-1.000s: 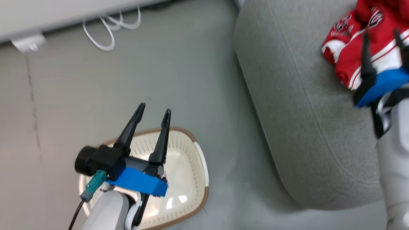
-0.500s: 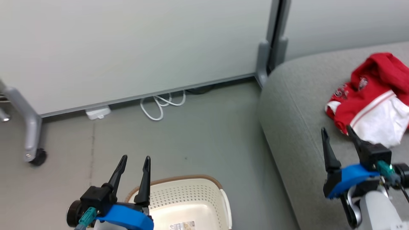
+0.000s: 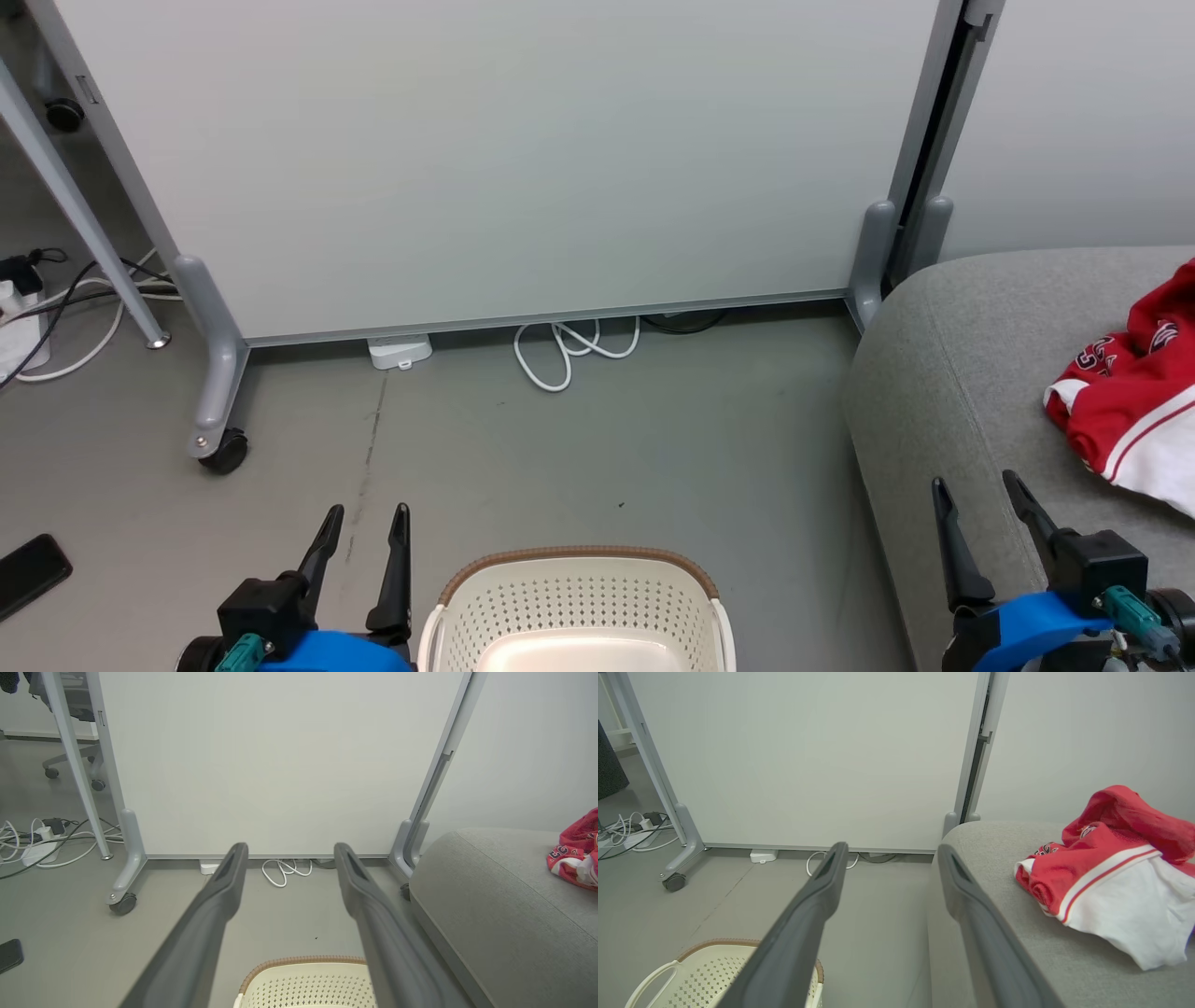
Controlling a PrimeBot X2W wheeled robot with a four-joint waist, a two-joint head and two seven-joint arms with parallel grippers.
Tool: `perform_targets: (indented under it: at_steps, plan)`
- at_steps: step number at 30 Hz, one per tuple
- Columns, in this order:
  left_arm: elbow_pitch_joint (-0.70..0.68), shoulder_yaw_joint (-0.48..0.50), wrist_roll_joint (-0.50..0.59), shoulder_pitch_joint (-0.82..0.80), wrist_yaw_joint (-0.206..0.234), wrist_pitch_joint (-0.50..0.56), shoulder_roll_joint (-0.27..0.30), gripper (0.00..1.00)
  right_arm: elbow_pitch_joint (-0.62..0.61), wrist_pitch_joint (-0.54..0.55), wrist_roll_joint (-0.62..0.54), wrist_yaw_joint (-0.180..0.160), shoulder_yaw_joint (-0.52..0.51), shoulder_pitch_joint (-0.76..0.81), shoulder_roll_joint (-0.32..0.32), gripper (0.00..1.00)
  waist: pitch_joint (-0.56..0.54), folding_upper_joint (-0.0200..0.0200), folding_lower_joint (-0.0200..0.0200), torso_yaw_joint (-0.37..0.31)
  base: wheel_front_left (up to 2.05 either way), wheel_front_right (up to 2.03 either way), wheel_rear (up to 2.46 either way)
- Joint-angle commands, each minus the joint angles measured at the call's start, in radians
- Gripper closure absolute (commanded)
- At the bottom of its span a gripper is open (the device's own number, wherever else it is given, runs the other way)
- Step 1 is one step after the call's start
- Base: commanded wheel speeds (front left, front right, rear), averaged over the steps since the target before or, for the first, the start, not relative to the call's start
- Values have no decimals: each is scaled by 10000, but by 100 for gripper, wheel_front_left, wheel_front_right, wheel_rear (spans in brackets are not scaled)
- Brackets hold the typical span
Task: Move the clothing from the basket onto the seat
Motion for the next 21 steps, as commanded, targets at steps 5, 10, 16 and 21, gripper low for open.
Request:
perform_targets:
  at_steps: [5,10,16,21]
  plan:
    - [223,154,-69,-34,-69,-45,88,0,-100,-23,285,1,112,354,4,0,-105,-1,1,263,0,0,0]
    - [218,271,8,61,-70,-45,69,0,-214,105,339,1,164,442,4,0,-103,-1,1,287,0,0,0]
    - [271,259,-11,124,-71,-45,14,0,-349,207,349,1,171,485,5,0,-66,-1,1,233,0,0,0]
    - [311,170,-63,83,-71,-45,13,0,-342,286,492,1,154,542,6,0,-32,-1,1,221,0,0,0]
